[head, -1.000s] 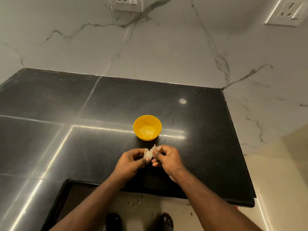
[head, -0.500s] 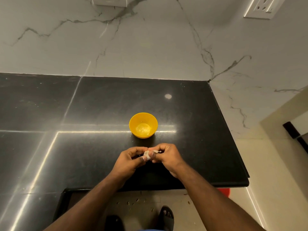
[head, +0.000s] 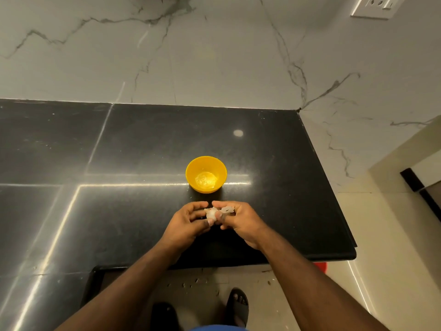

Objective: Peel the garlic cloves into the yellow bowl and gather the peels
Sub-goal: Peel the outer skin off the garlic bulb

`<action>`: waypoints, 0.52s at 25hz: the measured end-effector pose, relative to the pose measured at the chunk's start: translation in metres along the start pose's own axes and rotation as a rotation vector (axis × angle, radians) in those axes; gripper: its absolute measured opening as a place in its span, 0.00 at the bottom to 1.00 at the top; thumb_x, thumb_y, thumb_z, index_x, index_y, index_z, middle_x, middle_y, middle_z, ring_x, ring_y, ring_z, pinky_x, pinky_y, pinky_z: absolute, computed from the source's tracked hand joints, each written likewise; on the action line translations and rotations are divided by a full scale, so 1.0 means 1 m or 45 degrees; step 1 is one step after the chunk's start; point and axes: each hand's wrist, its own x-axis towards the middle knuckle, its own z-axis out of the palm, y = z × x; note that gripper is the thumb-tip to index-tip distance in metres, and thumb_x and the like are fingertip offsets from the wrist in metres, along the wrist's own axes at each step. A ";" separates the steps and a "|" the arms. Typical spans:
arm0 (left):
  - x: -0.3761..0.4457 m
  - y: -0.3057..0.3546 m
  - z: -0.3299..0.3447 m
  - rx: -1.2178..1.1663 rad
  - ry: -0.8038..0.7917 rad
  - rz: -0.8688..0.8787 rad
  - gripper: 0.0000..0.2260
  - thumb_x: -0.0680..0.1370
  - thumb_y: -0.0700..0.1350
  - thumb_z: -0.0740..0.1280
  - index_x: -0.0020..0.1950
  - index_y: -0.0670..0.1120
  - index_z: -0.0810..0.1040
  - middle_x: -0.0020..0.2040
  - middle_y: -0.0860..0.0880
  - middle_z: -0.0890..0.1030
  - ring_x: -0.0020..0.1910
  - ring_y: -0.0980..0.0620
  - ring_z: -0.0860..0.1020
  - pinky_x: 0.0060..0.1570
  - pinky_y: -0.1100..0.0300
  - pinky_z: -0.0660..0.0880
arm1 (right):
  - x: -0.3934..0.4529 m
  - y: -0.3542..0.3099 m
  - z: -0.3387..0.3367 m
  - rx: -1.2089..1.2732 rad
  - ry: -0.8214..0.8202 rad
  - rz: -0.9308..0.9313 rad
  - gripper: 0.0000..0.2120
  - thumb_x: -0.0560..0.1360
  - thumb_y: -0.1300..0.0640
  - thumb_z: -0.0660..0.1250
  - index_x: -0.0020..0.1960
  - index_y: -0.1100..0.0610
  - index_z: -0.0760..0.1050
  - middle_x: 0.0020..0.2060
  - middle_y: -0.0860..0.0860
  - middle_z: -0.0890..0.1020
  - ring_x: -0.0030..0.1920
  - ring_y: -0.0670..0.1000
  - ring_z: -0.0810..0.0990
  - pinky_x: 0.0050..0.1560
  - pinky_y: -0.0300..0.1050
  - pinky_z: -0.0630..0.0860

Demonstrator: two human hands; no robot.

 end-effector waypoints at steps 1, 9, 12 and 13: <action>0.001 0.000 0.000 -0.005 0.003 -0.002 0.20 0.76 0.36 0.73 0.67 0.47 0.76 0.58 0.46 0.84 0.57 0.51 0.84 0.55 0.55 0.81 | 0.000 0.000 0.000 -0.050 -0.013 -0.018 0.15 0.78 0.64 0.70 0.63 0.57 0.80 0.52 0.53 0.85 0.46 0.47 0.83 0.44 0.37 0.80; -0.003 0.007 0.004 0.029 0.001 0.004 0.13 0.75 0.39 0.74 0.59 0.47 0.82 0.53 0.48 0.86 0.55 0.50 0.84 0.56 0.55 0.81 | 0.006 0.002 0.001 -0.065 0.180 -0.056 0.04 0.74 0.64 0.74 0.43 0.57 0.83 0.35 0.53 0.85 0.33 0.47 0.80 0.36 0.40 0.79; -0.001 0.007 0.001 -0.026 0.014 -0.047 0.14 0.76 0.38 0.73 0.60 0.46 0.81 0.53 0.46 0.86 0.54 0.48 0.85 0.56 0.54 0.81 | 0.007 -0.001 0.000 -0.119 0.198 -0.043 0.03 0.77 0.65 0.71 0.45 0.60 0.82 0.31 0.51 0.82 0.30 0.45 0.78 0.33 0.38 0.77; 0.000 0.007 0.001 -0.063 0.021 -0.066 0.14 0.76 0.37 0.73 0.61 0.46 0.81 0.54 0.45 0.86 0.54 0.48 0.85 0.56 0.53 0.81 | 0.008 -0.002 -0.003 -0.178 0.265 -0.036 0.03 0.77 0.65 0.70 0.46 0.61 0.83 0.30 0.51 0.81 0.28 0.44 0.77 0.33 0.38 0.76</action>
